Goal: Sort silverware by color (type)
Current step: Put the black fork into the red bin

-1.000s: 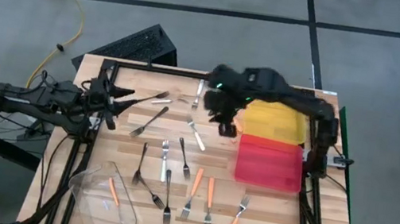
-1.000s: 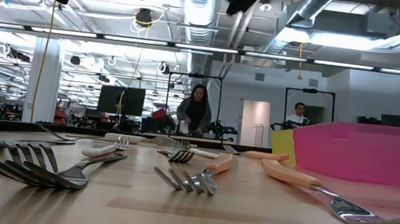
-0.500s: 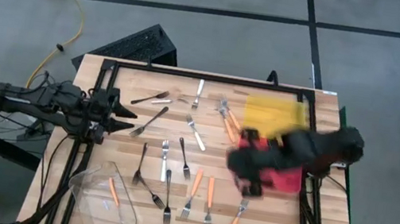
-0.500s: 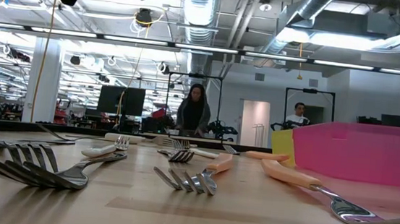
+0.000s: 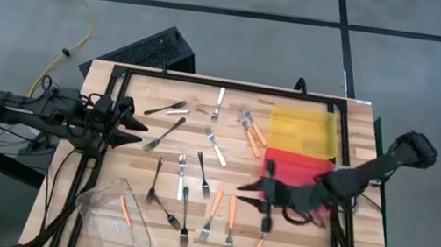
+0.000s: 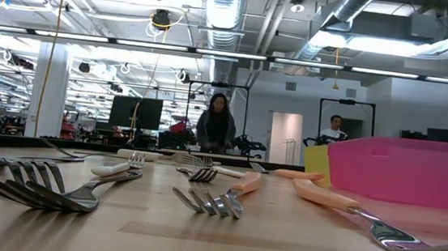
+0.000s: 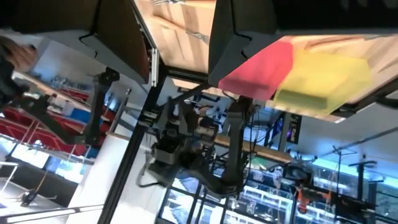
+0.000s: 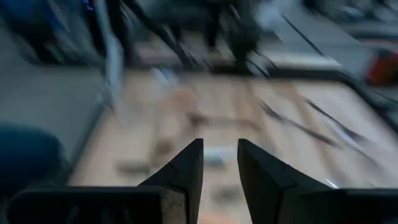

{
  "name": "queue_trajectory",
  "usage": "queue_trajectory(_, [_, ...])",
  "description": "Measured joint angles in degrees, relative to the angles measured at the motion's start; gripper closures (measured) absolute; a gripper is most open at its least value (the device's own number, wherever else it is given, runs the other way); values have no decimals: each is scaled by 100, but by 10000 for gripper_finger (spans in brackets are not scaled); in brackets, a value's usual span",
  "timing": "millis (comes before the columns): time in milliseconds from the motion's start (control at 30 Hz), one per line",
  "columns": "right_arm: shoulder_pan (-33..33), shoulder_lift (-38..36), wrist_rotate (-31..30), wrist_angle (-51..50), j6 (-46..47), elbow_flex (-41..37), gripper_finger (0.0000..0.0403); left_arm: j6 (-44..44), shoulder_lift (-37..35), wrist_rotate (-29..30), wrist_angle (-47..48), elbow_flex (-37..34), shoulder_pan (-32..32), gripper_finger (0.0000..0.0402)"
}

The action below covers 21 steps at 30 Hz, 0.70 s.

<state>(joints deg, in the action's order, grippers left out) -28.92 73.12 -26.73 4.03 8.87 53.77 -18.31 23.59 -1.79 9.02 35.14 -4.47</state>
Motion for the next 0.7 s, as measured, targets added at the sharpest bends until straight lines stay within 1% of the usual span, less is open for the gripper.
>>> queue_trajectory(67, [436, 122, 472, 1344, 43, -489, 280, 1, 0, 69, 16, 0, 0, 250])
queue_trajectory(100, [632, 232, 618, 1644, 81, -595, 280, 0, 0, 95, 35, 0, 0, 250])
queue_trajectory(167, [956, 513, 676, 1575, 211, -600, 280, 2, 2, 119, 48, 0, 0, 250])
queue_trajectory(233, [1185, 843, 719, 1206, 423, -433, 280, 2, 2, 197, 49, 0, 0, 250])
queue_trajectory(300, [1347, 1146, 759, 845, 597, -89, 280, 2, 0, 257, 49, 0, 0, 250])
queue_trajectory(367, [1450, 1437, 753, 342, 742, 361, 280, 2, 0, 263, 49, 0, 0, 250])
queue_trajectory(467, [1533, 1954, 737, -675, 928, 1077, 276, 2, 2, 263, 50, 0, 0, 250])
queue_trajectory(567, [1577, 2428, 731, -1694, 1135, 1816, 254, 2, 2, 266, 54, 0, 0, 250])
queue_trajectory(700, [1667, 3030, 733, -2666, 1641, 2601, 207, 4, 2, 266, 58, 0, 0, 250])
